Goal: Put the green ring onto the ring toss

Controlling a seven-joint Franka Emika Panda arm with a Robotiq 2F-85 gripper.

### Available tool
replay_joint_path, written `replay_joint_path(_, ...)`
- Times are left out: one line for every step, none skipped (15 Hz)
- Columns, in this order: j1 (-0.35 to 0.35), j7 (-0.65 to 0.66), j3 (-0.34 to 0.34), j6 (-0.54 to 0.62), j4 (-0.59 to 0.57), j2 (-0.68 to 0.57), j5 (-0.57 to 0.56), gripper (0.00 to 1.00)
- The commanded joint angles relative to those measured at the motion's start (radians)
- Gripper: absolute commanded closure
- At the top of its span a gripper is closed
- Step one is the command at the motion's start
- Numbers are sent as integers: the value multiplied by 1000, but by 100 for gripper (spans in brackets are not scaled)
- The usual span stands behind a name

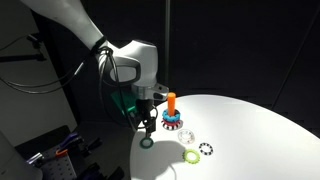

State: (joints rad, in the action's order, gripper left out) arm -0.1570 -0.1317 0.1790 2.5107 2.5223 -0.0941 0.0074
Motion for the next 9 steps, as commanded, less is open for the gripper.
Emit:
replay_joint_path(0, 10, -16, 90, -17, -84, 0, 0)
replay_joint_path(2, 17, -18, 118, -17, -105, -9, 0)
replay_joint_path(4, 23, -21, 146, -18, -127, -14, 0)
replay_joint_path(6, 25, -25, 168, -21, -151, -15, 0)
replay_joint_path(9, 31, -27, 189, -24, -173, -21, 0)
replay_joint_path(14, 39, -26, 207, -30, -197, -27, 0)
replay_joint_path(18, 44, -26, 222, -36, -218, -30, 0)
replay_joint_path(19, 44, -27, 233, -43, -237, -29, 0)
replay_joint_path(20, 43, -28, 243, -50, -254, -26, 0)
